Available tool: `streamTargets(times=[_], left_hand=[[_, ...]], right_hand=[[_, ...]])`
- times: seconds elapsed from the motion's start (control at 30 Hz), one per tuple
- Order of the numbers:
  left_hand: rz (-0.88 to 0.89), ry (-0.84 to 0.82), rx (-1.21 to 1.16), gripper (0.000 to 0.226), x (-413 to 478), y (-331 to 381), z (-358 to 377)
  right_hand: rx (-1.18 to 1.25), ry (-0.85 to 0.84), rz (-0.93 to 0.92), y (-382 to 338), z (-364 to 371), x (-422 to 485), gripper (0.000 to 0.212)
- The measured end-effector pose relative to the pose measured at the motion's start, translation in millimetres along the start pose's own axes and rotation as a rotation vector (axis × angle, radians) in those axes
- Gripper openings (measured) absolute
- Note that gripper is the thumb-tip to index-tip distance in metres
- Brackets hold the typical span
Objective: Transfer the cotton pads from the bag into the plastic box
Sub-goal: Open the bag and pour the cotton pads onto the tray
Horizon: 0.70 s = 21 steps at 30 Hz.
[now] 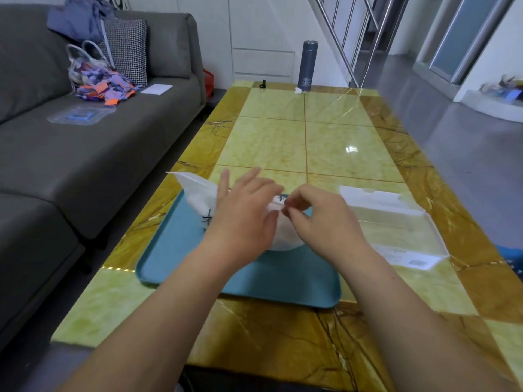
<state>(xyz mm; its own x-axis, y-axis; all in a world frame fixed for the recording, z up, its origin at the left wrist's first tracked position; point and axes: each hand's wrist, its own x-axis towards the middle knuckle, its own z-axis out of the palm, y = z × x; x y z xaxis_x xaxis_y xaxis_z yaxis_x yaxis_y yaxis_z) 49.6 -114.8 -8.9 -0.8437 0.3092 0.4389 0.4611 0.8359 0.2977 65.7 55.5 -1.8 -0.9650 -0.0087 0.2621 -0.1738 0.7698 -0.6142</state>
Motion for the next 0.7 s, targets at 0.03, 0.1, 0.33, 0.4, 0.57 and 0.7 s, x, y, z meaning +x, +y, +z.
streamTargets(times=[0.03,0.1,0.33,0.4,0.57,0.7], left_hand=[[0.037,-0.017,-0.021,0.032,1.3,5.8,3.9],[0.038,-0.007,-0.097,0.025,4.4,8.7,9.7],[-0.016,0.107,-0.294,0.019,1.9,8.1,6.7],[0.12,0.099,-0.31,0.021,0.3,18.9,8.7],[0.222,0.144,-0.311,0.017,2.9,28.4,14.6],[0.258,0.137,-0.187,0.013,4.5,27.5,18.4]], right_hand=[[0.065,0.012,-0.002,1.4,1.2,-1.0,0.002],[0.174,0.013,0.03,8.4,-0.1,-3.9,0.005],[0.43,0.082,0.128,22.6,-11.5,-12.3,0.01],[0.444,0.072,0.112,20.9,-10.9,-12.9,0.016],[0.407,0.082,0.122,22.2,-10.6,-11.6,0.03],[0.43,0.081,0.145,21.6,-11.0,-13.0,0.017]])
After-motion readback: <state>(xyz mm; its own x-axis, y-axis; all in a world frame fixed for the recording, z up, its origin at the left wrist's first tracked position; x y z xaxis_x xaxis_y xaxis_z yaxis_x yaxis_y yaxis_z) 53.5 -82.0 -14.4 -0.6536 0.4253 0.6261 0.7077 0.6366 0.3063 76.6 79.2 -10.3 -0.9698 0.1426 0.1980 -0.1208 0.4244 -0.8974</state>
